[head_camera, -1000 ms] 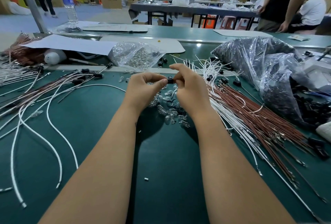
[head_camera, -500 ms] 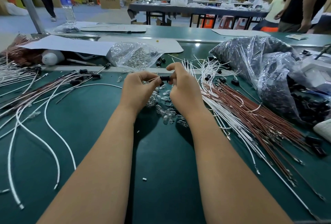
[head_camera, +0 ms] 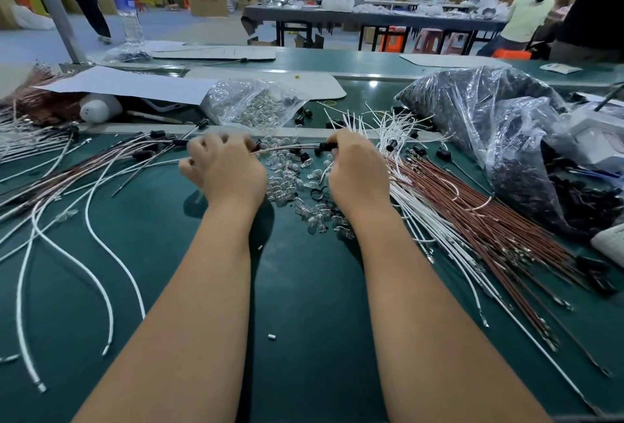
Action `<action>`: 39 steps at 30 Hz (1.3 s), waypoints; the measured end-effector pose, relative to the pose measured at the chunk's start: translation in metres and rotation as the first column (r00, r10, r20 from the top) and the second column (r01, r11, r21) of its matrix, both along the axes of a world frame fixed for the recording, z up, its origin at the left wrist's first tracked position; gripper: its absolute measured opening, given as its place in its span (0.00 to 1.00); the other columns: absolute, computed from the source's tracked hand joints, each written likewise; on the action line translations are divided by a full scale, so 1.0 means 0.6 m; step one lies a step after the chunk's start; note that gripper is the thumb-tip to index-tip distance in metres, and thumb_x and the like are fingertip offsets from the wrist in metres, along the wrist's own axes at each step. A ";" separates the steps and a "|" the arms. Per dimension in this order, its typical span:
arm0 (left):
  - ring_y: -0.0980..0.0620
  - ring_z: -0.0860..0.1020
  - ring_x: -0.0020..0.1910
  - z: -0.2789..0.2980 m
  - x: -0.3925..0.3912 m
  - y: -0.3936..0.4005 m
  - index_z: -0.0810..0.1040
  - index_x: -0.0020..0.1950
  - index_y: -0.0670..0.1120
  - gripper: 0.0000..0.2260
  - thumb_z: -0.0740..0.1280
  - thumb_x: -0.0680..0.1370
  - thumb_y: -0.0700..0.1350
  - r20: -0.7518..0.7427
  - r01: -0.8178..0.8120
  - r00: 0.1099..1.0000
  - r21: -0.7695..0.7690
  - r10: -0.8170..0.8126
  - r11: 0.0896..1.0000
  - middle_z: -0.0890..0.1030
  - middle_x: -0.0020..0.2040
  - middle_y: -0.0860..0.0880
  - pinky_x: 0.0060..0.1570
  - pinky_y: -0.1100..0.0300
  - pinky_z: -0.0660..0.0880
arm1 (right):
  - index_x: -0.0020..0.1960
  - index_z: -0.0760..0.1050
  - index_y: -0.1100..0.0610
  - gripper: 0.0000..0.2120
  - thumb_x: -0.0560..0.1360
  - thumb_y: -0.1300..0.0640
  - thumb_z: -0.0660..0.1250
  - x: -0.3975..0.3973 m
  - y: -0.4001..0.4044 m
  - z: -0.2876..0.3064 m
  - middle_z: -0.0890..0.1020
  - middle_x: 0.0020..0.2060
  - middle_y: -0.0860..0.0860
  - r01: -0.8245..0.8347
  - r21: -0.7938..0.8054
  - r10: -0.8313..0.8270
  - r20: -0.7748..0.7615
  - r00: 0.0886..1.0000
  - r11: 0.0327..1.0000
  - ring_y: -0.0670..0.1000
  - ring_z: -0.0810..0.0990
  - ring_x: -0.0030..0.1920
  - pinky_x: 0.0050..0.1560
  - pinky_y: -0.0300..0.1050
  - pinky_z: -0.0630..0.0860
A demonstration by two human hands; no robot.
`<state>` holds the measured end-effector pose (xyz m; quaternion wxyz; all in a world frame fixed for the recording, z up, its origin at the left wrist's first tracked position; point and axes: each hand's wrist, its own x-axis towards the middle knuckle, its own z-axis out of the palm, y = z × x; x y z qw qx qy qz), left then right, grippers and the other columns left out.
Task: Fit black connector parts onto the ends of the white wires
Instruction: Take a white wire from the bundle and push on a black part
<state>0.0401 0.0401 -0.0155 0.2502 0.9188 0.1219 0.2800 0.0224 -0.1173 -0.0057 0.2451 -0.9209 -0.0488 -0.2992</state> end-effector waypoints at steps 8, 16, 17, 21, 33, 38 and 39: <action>0.46 0.74 0.52 0.005 -0.005 -0.025 0.83 0.48 0.48 0.05 0.69 0.77 0.45 0.241 0.388 0.877 0.154 -0.415 0.909 0.83 0.46 0.49 0.44 0.58 0.54 | 0.58 0.75 0.57 0.12 0.78 0.66 0.60 -0.004 0.014 0.002 0.81 0.50 0.52 -0.091 -0.038 0.092 0.019 0.996 0.995 0.50 0.75 0.47 0.48 0.42 0.64; 0.44 0.76 0.51 0.005 -0.005 -0.023 0.83 0.52 0.47 0.09 0.67 0.75 0.39 0.230 0.418 0.871 0.120 -0.434 0.901 0.84 0.48 0.48 0.51 0.54 0.68 | 0.57 0.76 0.58 0.10 0.79 0.65 0.60 -0.007 0.014 0.003 0.82 0.48 0.54 -0.136 0.037 0.138 -0.041 0.990 0.990 0.54 0.77 0.45 0.45 0.46 0.71; 0.45 0.78 0.49 0.007 -0.008 -0.028 0.83 0.52 0.45 0.09 0.67 0.75 0.38 0.243 0.480 0.837 0.105 -0.491 0.871 0.84 0.48 0.47 0.50 0.55 0.71 | 0.57 0.76 0.58 0.10 0.78 0.65 0.60 -0.008 0.015 0.002 0.82 0.48 0.54 -0.156 0.061 0.160 -0.050 0.986 0.986 0.55 0.78 0.46 0.45 0.48 0.73; 0.47 0.80 0.45 0.003 -0.005 -0.028 0.83 0.51 0.41 0.07 0.67 0.75 0.36 0.270 0.519 0.832 -0.070 -0.484 0.852 0.84 0.45 0.45 0.45 0.60 0.73 | 0.60 0.75 0.58 0.13 0.77 0.66 0.64 -0.005 0.014 0.001 0.81 0.46 0.50 -0.158 0.292 0.178 -0.044 0.983 0.943 0.48 0.78 0.44 0.46 0.41 0.74; 0.52 0.76 0.38 0.000 -0.004 -0.022 0.83 0.52 0.42 0.07 0.66 0.77 0.37 0.279 0.508 0.846 -0.159 -0.455 0.847 0.81 0.41 0.48 0.41 0.61 0.72 | 0.41 0.77 0.54 0.09 0.74 0.64 0.62 -0.007 0.012 0.011 0.82 0.39 0.53 -0.112 0.676 0.215 -0.069 0.974 0.728 0.50 0.78 0.38 0.36 0.47 0.76; 0.58 0.75 0.35 -0.001 -0.004 -0.021 0.83 0.51 0.44 0.06 0.68 0.76 0.39 0.280 0.510 0.846 -0.173 -0.454 0.843 0.81 0.38 0.51 0.40 0.64 0.71 | 0.44 0.78 0.56 0.04 0.77 0.62 0.67 0.001 0.007 0.008 0.81 0.37 0.50 -0.101 0.671 0.175 -0.043 0.984 0.734 0.48 0.78 0.37 0.41 0.40 0.76; 0.55 0.77 0.37 -0.002 -0.004 -0.022 0.83 0.50 0.44 0.06 0.69 0.76 0.40 0.275 0.510 0.847 -0.171 -0.456 0.843 0.81 0.39 0.50 0.41 0.62 0.72 | 0.44 0.78 0.56 0.04 0.77 0.63 0.67 0.003 0.006 0.008 0.81 0.38 0.50 -0.096 0.679 0.171 -0.045 0.984 0.728 0.48 0.79 0.38 0.42 0.41 0.77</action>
